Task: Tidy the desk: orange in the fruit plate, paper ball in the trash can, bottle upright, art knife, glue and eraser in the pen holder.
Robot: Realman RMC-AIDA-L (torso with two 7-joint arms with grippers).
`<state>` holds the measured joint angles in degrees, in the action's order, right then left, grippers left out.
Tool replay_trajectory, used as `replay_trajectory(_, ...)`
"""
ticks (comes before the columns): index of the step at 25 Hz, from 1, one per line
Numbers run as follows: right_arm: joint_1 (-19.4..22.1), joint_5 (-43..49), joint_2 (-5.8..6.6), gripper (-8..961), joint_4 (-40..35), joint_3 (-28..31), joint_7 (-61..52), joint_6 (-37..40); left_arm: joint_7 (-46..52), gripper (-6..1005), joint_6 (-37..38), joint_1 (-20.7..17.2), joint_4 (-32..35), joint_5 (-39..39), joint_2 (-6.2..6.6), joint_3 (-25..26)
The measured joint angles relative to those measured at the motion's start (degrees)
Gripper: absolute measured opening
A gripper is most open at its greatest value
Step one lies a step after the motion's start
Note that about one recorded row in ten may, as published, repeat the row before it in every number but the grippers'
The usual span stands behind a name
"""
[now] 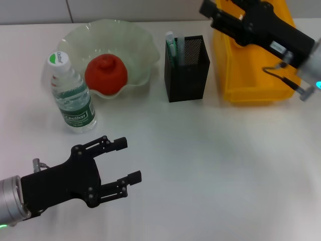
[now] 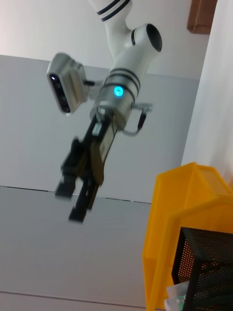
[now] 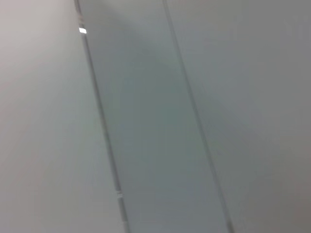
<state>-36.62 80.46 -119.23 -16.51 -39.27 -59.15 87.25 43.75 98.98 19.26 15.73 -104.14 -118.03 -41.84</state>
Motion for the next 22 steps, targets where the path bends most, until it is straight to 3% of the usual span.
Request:
replay_trajectory(6,6.2,8.9,1.26,779,-9.6,-3.8,-9.6,8.5,1.3,770,0.5,0.2,0.2,0.0,0.38,0.0)
replay_trajectory(11,6.7,17.2,2.19,779,-11.7,-3.9,-9.7,13.0,2.8,770,0.8,0.4,1.0,-0.3,0.69,0.0)
replay_trajectory(13,6.5,23.2,2.28,779,-13.4,-3.9,-9.8,14.2,4.6,770,0.9,0.6,2.1,-1.2,0.74,0.0)
replay_trajectory(22,5.7,33.4,2.21,779,-14.8,-4.0,-8.0,14.6,6.9,770,0.9,0.9,3.3,-3.2,1.64,-0.1)
